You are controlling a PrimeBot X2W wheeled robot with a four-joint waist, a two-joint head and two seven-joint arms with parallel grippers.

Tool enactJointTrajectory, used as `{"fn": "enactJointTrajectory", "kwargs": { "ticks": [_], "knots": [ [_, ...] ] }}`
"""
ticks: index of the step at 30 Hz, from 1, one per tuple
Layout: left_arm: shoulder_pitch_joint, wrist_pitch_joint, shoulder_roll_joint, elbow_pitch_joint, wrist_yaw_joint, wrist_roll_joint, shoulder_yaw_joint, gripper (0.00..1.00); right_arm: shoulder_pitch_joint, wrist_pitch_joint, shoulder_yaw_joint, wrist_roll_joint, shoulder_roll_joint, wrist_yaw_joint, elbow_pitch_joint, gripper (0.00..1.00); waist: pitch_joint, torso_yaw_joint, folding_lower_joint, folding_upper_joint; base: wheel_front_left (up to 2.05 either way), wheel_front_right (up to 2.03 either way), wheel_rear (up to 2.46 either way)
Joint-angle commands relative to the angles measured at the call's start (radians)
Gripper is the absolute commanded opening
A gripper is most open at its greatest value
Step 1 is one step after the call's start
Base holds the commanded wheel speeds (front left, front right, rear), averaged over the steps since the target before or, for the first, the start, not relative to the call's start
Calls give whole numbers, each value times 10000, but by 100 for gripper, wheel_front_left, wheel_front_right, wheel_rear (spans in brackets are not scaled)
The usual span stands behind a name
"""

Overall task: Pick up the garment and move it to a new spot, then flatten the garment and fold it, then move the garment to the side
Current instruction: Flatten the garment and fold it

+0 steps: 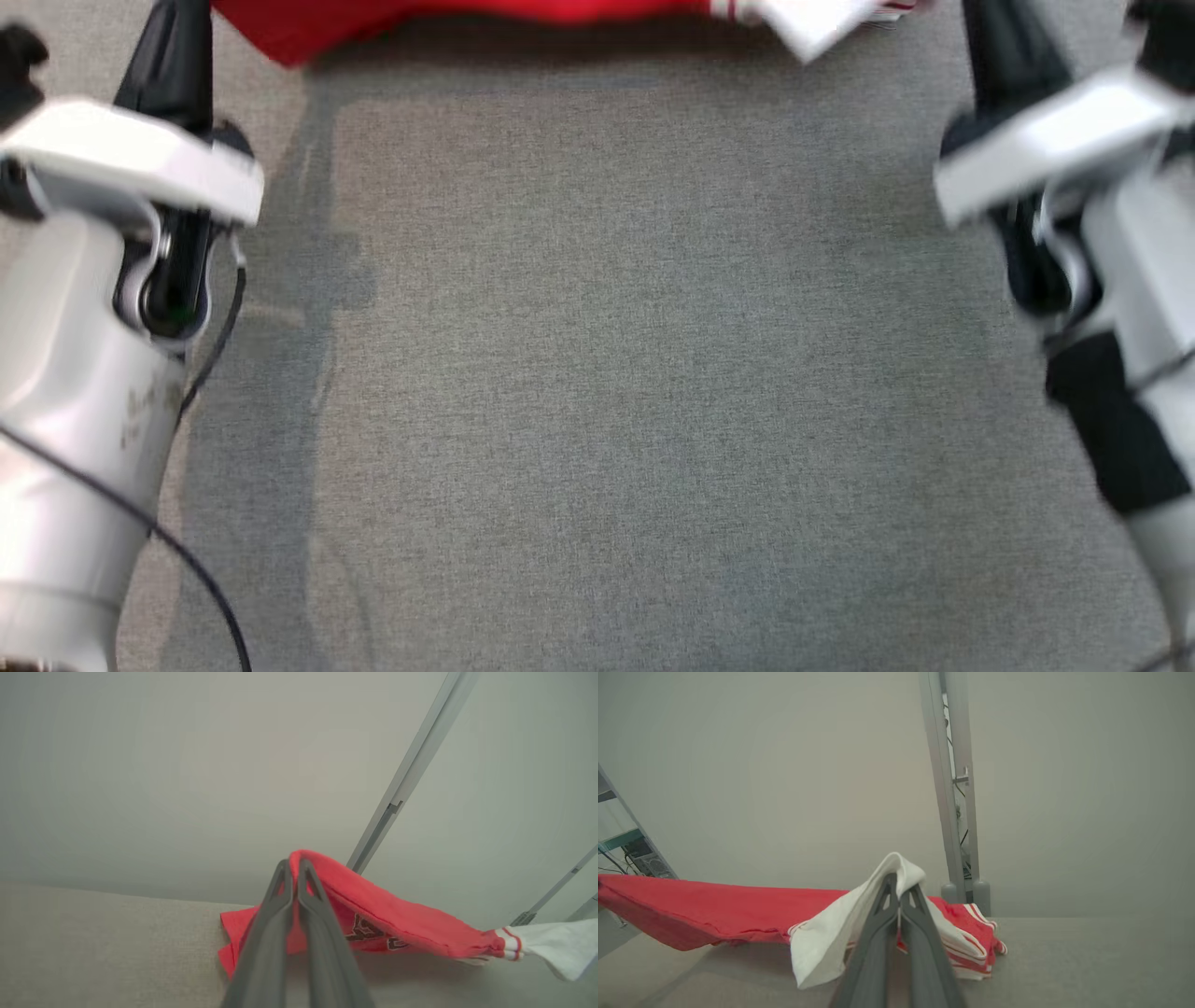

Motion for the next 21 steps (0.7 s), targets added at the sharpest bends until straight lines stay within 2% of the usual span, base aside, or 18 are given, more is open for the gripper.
{"fn": "enactJointTrajectory", "kwargs": {
  "ticks": [1, 9, 12, 16, 21],
  "knots": [
    [473, -66, 96, -363, -28, 223, 387, 0, 703, -18, -84, 390, -97, -4, -252, 0, -66, 0, 0, 0, 0, 0, 0],
    [3887, -64, -184, -2337, -29, 1961, 1744, 0, 4402, -15, -266, 1727, -346, -2, -1482, 0, -709, 4, 0, 0, 0, 0, 0],
    [5309, -59, -57, -3063, -23, 2374, 1803, 0, 6010, 212, -450, 2283, -630, -2, -2408, 0, -1155, 5, 0, 0, 0, 0, 0],
    [6203, 275, 242, -3518, 64, 2390, 1683, 0, 7220, 576, -742, 2281, -870, -2, -3304, 0, -1492, -5, 0, 0, 0, 0, 0],
    [7725, 941, 834, -5097, 778, 2321, 1887, 0, 9286, 1486, -1612, 2005, -858, -2, -5206, 0, -2048, -113, 0, 0, 0, 0, 0]
  ]
}}
